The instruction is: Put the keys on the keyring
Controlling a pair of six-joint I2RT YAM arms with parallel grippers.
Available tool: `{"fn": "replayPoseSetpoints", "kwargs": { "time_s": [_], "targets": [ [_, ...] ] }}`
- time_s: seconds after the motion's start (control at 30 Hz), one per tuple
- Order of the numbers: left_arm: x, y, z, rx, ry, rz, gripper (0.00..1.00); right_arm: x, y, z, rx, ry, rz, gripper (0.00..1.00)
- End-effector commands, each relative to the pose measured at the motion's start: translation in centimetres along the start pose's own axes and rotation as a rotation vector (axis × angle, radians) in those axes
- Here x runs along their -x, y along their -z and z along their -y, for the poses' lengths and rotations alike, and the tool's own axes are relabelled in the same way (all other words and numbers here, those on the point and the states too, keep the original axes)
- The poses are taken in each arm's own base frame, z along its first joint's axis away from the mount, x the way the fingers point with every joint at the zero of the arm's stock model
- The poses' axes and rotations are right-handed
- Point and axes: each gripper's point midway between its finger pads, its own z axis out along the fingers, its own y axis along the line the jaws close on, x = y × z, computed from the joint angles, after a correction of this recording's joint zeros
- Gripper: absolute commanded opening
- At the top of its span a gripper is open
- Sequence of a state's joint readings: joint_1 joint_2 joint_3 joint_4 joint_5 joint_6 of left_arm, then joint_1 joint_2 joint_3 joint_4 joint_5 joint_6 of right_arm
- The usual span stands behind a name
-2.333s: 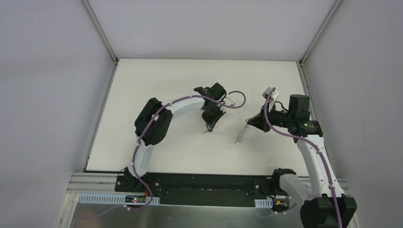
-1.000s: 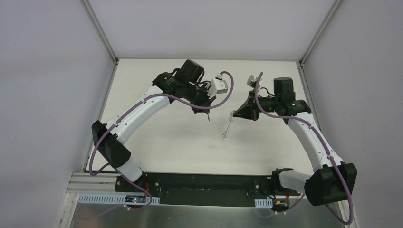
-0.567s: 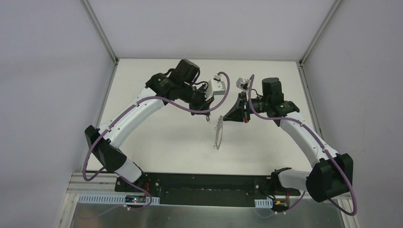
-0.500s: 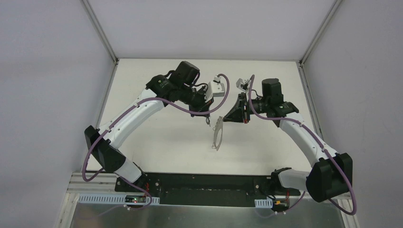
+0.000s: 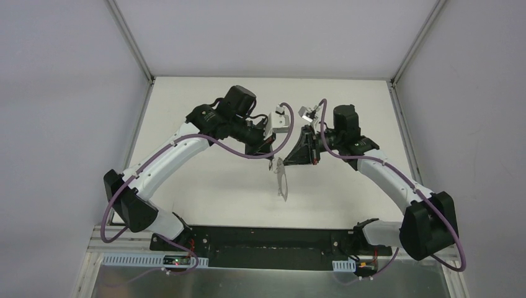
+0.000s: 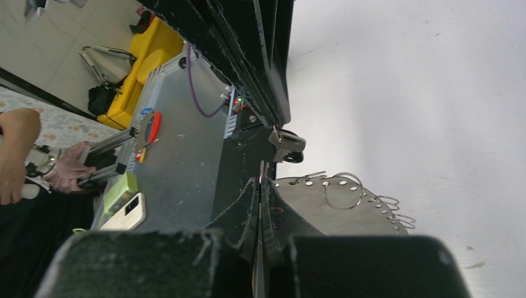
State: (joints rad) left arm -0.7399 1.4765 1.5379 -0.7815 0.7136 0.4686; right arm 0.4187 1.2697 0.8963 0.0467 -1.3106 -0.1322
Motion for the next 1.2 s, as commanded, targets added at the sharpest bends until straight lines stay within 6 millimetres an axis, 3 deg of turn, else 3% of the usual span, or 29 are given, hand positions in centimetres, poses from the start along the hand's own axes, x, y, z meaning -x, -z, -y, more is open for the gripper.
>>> {"fn": "replayPoseSetpoints", "kwargs": {
  "time_s": [0.0,0.4,0.83,1.17],
  "targets": [
    [1.8,1.3,1.2,-0.025,-0.102,0.061,0.0,0.6,-0.5,-1.6,0.104,0.025,-0.002,0.0],
    [2.2,0.6,2.3,-0.092,-0.078,0.035,0.0,0.3,-1.1,-2.1,0.158,0.007,-0.024,0.0],
    [1.2,-0.5,1.5,-0.069,-0.059,0.028,0.0,-0.2,-1.3,-2.3,0.178,-0.001,-0.036,0.0],
    [0.8,-0.5,2.4,-0.103,-0.075,0.02,0.0,-0.2,-1.8,-2.3,0.184,-0.005,-0.044,0.0]
  ]
}}
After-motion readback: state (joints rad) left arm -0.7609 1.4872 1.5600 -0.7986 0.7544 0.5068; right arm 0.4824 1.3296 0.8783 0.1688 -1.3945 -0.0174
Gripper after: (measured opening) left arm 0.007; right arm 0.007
